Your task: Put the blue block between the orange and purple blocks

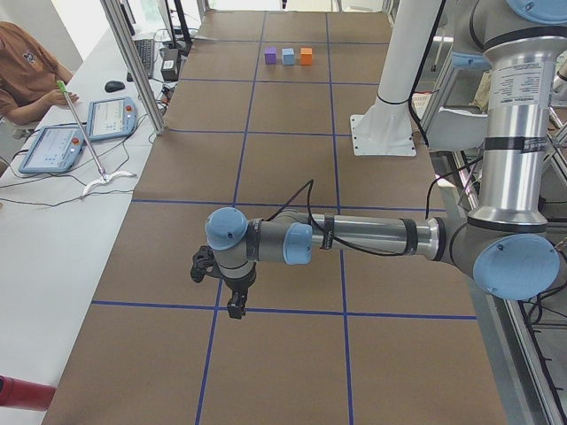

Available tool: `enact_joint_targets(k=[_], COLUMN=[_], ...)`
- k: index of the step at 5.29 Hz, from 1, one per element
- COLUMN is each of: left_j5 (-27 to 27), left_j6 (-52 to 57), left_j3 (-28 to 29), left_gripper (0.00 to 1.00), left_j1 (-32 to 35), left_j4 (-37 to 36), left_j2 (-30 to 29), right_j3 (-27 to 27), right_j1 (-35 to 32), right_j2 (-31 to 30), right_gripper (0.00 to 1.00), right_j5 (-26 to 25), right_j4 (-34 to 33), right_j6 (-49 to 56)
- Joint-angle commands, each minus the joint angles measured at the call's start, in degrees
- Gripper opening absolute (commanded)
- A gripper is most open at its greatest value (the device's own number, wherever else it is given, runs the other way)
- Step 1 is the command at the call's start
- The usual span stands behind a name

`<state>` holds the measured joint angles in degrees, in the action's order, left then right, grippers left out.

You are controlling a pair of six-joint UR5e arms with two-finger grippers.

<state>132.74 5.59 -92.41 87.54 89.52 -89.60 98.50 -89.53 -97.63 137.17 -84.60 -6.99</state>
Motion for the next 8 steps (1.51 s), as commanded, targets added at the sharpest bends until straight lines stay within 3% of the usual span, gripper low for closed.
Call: enact_joint_targets(k=[1, 8], left_j5=[0.23, 0.15], left_j6=[0.21, 0.12], left_j3=[-0.14, -0.14], left_gripper=[1.0, 1.0], left_j1=[0.0, -0.09], left_j4=[-0.22, -0.22], left_j2=[-0.05, -0.83], right_j3=[0.03, 0.82], right_j1=[0.32, 0.76], right_j2=[0.16, 0.07], right_gripper=[1.0, 1.0], right_j5=[0.03, -0.15], right_j4=[0.14, 0.05], right_j6=[-0.39, -0.3])
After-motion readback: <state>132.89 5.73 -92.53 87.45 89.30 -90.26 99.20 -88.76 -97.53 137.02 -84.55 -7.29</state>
